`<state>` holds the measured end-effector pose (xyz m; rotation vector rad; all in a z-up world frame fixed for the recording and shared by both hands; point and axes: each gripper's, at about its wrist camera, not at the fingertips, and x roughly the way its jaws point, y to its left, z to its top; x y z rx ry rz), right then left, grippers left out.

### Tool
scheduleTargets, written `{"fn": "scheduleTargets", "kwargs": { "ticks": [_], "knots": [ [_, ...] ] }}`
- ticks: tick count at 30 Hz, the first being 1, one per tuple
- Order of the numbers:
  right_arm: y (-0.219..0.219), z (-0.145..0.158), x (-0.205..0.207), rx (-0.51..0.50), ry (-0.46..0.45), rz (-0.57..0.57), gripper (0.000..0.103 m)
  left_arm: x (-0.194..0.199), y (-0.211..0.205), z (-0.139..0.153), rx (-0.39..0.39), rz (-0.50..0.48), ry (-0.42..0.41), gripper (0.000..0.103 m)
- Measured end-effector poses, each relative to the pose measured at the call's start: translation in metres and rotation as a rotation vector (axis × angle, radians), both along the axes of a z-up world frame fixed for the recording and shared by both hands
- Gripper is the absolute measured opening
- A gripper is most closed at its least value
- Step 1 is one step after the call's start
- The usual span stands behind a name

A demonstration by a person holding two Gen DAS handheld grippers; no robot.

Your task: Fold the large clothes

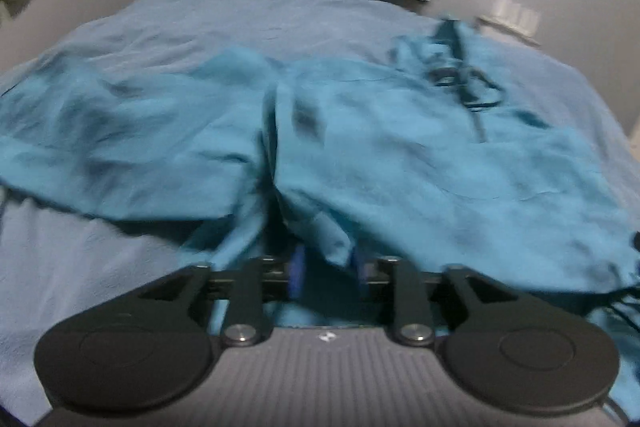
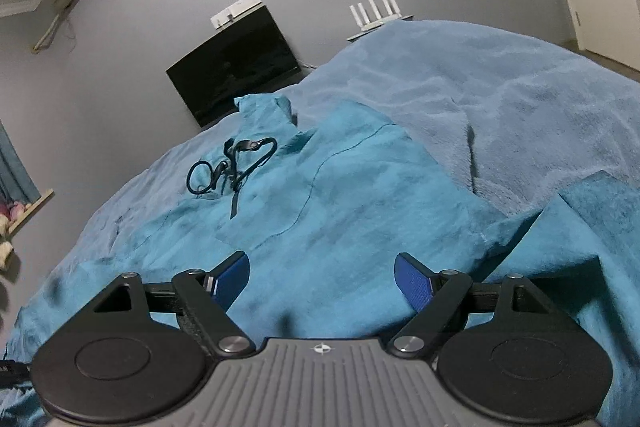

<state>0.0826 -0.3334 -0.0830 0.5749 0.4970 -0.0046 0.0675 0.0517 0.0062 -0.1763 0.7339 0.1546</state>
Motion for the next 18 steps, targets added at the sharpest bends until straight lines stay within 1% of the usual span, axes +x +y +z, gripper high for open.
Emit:
{"fn": "scheduleTargets", "kwargs": {
  "ticks": [1,2,4,5,6,7,9,10,12,13,14,15,16,17,18],
  "knots": [
    [0.002,0.002,0.001,-0.009,0.002,0.012,0.082,0.0,-0.003,0.001,0.034,0.01,-0.013,0.038],
    [0.004,0.003,0.001,-0.021,0.006,0.027,0.082,-0.001,-0.009,0.006,0.075,-0.004,-0.045,0.042],
    [0.009,0.01,0.001,-0.063,0.001,0.054,0.082,-0.002,-0.021,0.012,0.115,-0.041,-0.111,0.056],
    [0.013,0.014,0.001,-0.091,-0.005,0.075,0.082,-0.002,-0.025,0.016,0.112,-0.071,-0.142,0.066],
    [0.018,0.017,0.003,-0.123,-0.01,0.1,0.082,0.0,-0.03,0.018,0.085,-0.113,-0.16,0.069],
    [0.024,0.022,0.006,-0.168,-0.011,0.137,0.082,0.006,-0.035,0.017,0.036,-0.176,-0.161,0.07],
    [0.036,0.027,0.015,-0.261,-0.007,0.204,0.082,0.017,-0.044,0.012,-0.023,-0.246,-0.131,0.071],
    [0.043,0.027,0.022,-0.307,0.01,0.242,0.082,0.025,-0.05,0.005,-0.027,-0.268,-0.113,0.071],
    [0.049,0.022,0.033,-0.338,0.051,0.288,0.082,0.039,-0.06,-0.014,0.008,-0.287,-0.065,0.071],
    [0.05,0.017,0.038,-0.338,0.081,0.307,0.082,0.045,-0.063,-0.025,0.031,-0.285,-0.024,0.071],
    [0.051,0.011,0.043,-0.336,0.119,0.32,0.082,0.052,-0.064,-0.037,0.044,-0.273,0.034,0.071],
    [0.052,0.004,0.047,-0.339,0.158,0.329,0.083,0.057,-0.062,-0.05,0.037,-0.257,0.085,0.071],
    [0.054,-0.002,0.05,-0.351,0.186,0.332,0.088,0.06,-0.058,-0.059,0.011,-0.246,0.119,0.071],
    [0.056,-0.008,0.052,-0.362,0.213,0.335,0.091,0.062,-0.054,-0.066,-0.024,-0.242,0.126,0.073],
    [0.059,-0.012,0.054,-0.369,0.237,0.338,0.096,0.061,-0.052,-0.067,-0.042,-0.243,0.122,0.077]
  ]
}}
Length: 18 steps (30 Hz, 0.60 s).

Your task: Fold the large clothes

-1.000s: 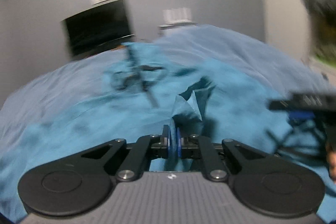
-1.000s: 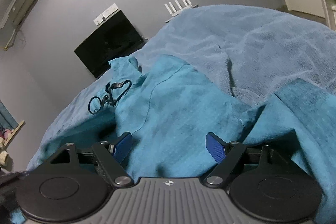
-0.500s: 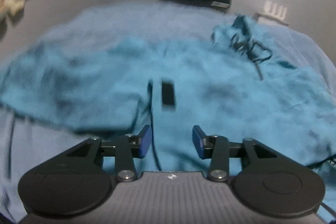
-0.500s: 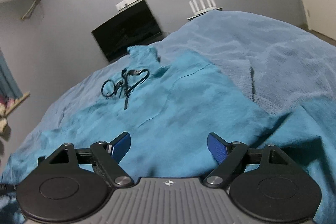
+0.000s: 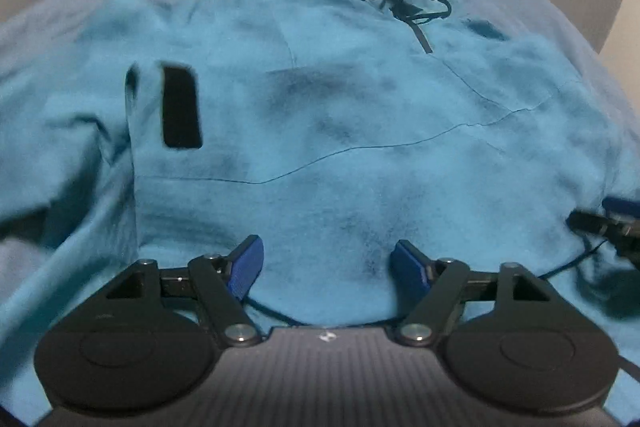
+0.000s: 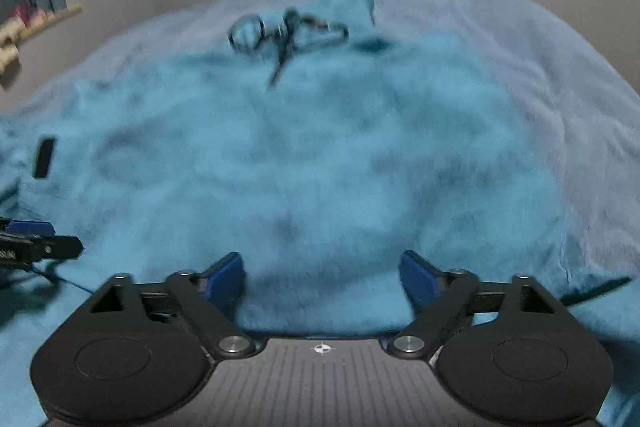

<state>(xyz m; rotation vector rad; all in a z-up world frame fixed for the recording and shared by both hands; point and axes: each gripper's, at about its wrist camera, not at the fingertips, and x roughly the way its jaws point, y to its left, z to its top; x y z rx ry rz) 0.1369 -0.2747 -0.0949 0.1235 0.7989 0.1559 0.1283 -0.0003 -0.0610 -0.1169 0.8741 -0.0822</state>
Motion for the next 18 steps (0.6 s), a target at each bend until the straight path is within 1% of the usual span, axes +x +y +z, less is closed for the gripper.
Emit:
{"fn": "scheduleTargets", "kwargs": {
  "ticks": [1,3,5,7,8,9,10,11,12,14,16,18],
  "knots": [
    [0.003,-0.004,0.001,-0.013,0.005,0.004,0.098,0.0,0.0,0.0,-0.009,-0.004,-0.001,0.078],
    [0.012,-0.006,0.0,-0.063,-0.004,0.017,0.102,-0.001,-0.005,-0.001,0.009,-0.016,-0.001,0.084],
    [0.018,-0.007,-0.002,-0.098,-0.017,0.028,0.103,-0.004,-0.009,-0.001,0.027,-0.026,-0.006,0.086],
    [0.018,-0.005,-0.004,-0.098,-0.027,0.025,0.103,-0.006,-0.009,0.002,0.035,-0.023,-0.017,0.086],
    [0.016,-0.005,-0.005,-0.09,-0.032,0.022,0.103,-0.008,-0.009,0.006,0.044,-0.008,-0.036,0.086],
    [0.015,-0.005,-0.007,-0.084,-0.04,0.016,0.103,-0.008,-0.007,0.013,0.057,0.015,-0.068,0.086],
    [0.013,-0.005,-0.008,-0.082,-0.047,0.009,0.103,-0.015,-0.006,0.022,0.074,0.043,-0.123,0.086],
    [0.011,-0.005,-0.009,-0.082,-0.053,0.003,0.103,-0.024,-0.003,0.037,0.085,0.067,-0.196,0.087],
    [0.01,-0.005,-0.01,-0.083,-0.058,-0.001,0.103,-0.032,0.002,0.051,0.085,0.082,-0.253,0.094],
    [0.008,-0.004,-0.011,-0.084,-0.062,-0.002,0.103,-0.042,0.02,0.079,0.055,0.151,-0.325,0.103],
    [0.007,-0.004,-0.01,-0.087,-0.064,-0.002,0.103,-0.045,0.047,0.106,0.015,0.224,-0.362,0.103],
    [0.007,-0.004,-0.01,-0.09,-0.068,-0.004,0.103,-0.039,0.08,0.126,0.005,0.262,-0.363,0.103]
  ]
}}
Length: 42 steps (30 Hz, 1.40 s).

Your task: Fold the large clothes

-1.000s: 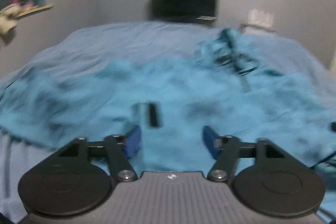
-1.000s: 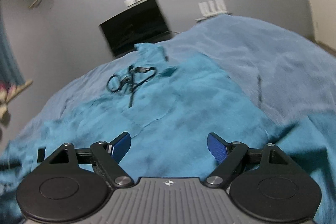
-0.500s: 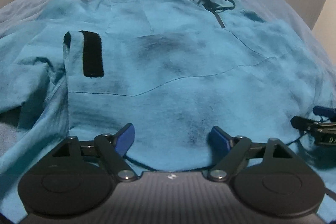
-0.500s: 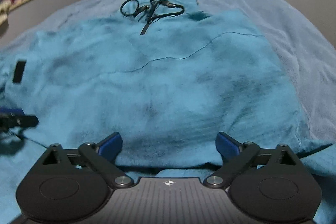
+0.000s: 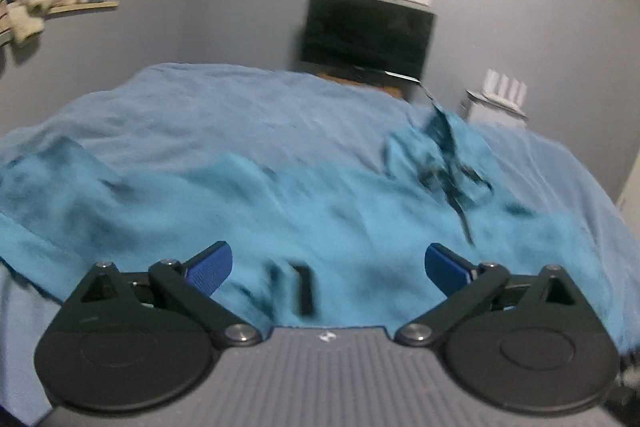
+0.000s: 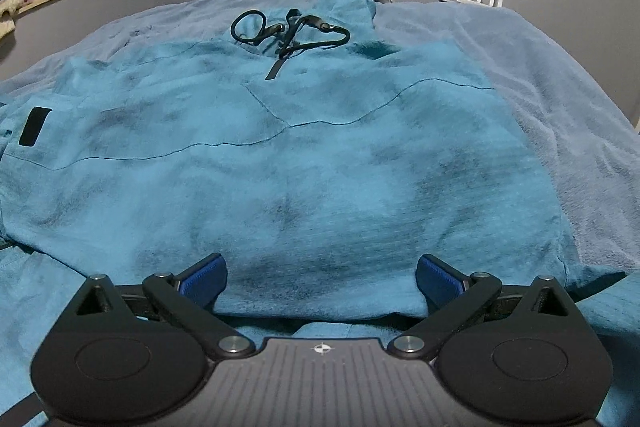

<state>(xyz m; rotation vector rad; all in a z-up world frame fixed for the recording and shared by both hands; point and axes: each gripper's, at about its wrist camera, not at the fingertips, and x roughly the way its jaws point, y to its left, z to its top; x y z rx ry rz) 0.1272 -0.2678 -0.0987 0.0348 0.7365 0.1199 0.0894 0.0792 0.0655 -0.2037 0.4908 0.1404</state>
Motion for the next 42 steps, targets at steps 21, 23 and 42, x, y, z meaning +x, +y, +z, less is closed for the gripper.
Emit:
{"fn": "scheduleTargets", "kwargs": {
  "ticks": [21,23,42],
  "knots": [
    [0.008,-0.002,0.003,-0.085,0.009,-0.011,0.103,-0.031,0.32,-0.115,-0.472,0.512,0.146,0.082],
    [0.01,-0.003,0.004,-0.089,0.012,-0.011,0.103,-0.031,0.328,-0.125,-0.52,0.516,0.118,0.082],
    [0.015,-0.006,0.006,-0.113,0.006,0.006,0.103,-0.077,0.252,-0.024,-0.409,0.311,-0.346,0.0]
  ]
}}
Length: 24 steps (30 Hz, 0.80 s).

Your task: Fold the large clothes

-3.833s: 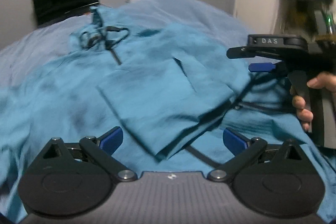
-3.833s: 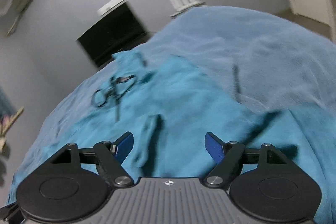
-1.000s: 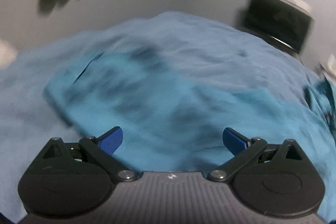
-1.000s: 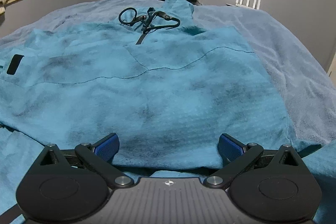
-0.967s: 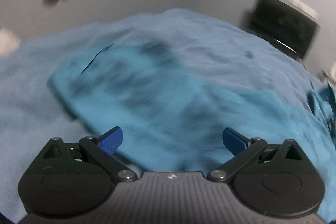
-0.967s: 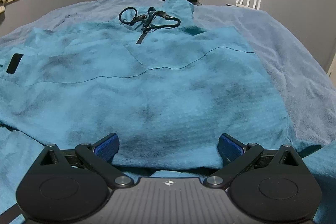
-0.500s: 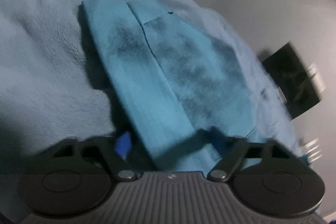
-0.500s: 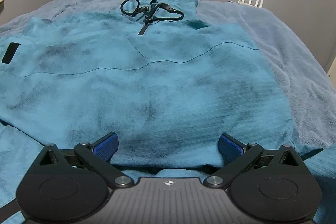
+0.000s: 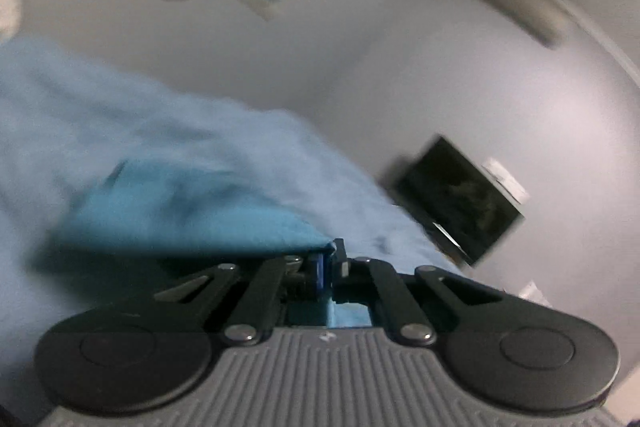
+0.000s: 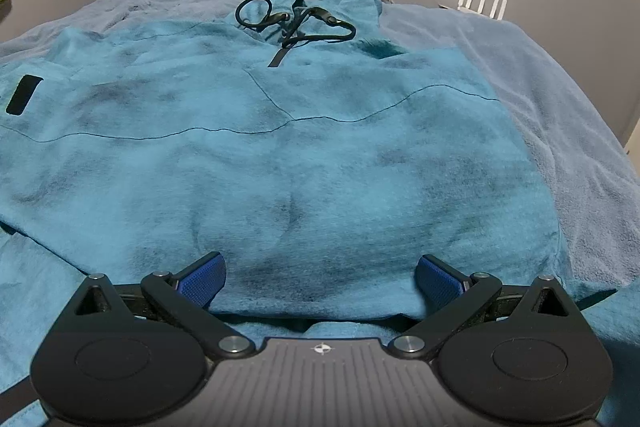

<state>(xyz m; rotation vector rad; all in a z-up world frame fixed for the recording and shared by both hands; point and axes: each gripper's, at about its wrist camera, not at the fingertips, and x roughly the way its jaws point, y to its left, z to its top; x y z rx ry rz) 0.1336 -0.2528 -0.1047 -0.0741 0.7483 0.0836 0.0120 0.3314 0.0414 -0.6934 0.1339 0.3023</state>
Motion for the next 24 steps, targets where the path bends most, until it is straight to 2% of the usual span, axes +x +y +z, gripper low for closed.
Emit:
{"fn": "scheduleTargets", "kwargs": {
  "ticks": [4,7,9,13,16,17,18,19,20,21,22,24],
  "knots": [
    [0.002,0.0,-0.001,-0.004,-0.004,0.003,0.103,0.027,-0.09,0.047,0.233,-0.187,-0.043,0.0],
    [0.003,0.0,-0.002,-0.005,-0.008,0.005,0.103,0.046,-0.169,0.075,0.328,-0.371,-0.107,0.0],
    [0.003,-0.001,-0.003,-0.002,-0.011,0.005,0.103,0.058,-0.221,0.082,0.376,-0.485,-0.128,0.0],
    [0.002,-0.001,-0.004,0.005,-0.015,0.006,0.103,0.079,-0.321,0.069,0.408,-0.704,-0.12,0.0],
    [0.001,-0.002,-0.005,0.012,-0.02,0.008,0.103,0.095,-0.383,0.038,0.452,-0.843,-0.016,0.0],
    [0.0,-0.002,-0.005,0.014,-0.021,0.009,0.103,0.098,-0.397,0.026,0.454,-0.878,0.037,0.005],
    [0.0,-0.002,-0.005,0.016,-0.021,0.01,0.103,0.1,-0.409,0.016,0.458,-0.906,0.096,0.024],
    [-0.001,-0.002,-0.005,0.017,-0.022,0.011,0.103,0.097,-0.416,0.009,0.464,-0.925,0.132,0.038],
    [-0.001,-0.002,-0.005,0.019,-0.022,0.012,0.103,0.092,-0.419,0.003,0.471,-0.932,0.15,0.064],
    [-0.001,-0.002,-0.005,0.022,-0.022,0.013,0.103,0.086,-0.416,0.0,0.487,-0.924,0.144,0.076],
    [-0.002,-0.002,-0.005,0.024,-0.022,0.014,0.103,0.077,-0.412,-0.001,0.524,-0.909,0.131,0.076],
    [-0.002,-0.002,-0.005,0.026,-0.022,0.015,0.103,0.062,-0.401,0.004,0.574,-0.877,0.173,0.077]
  ]
}}
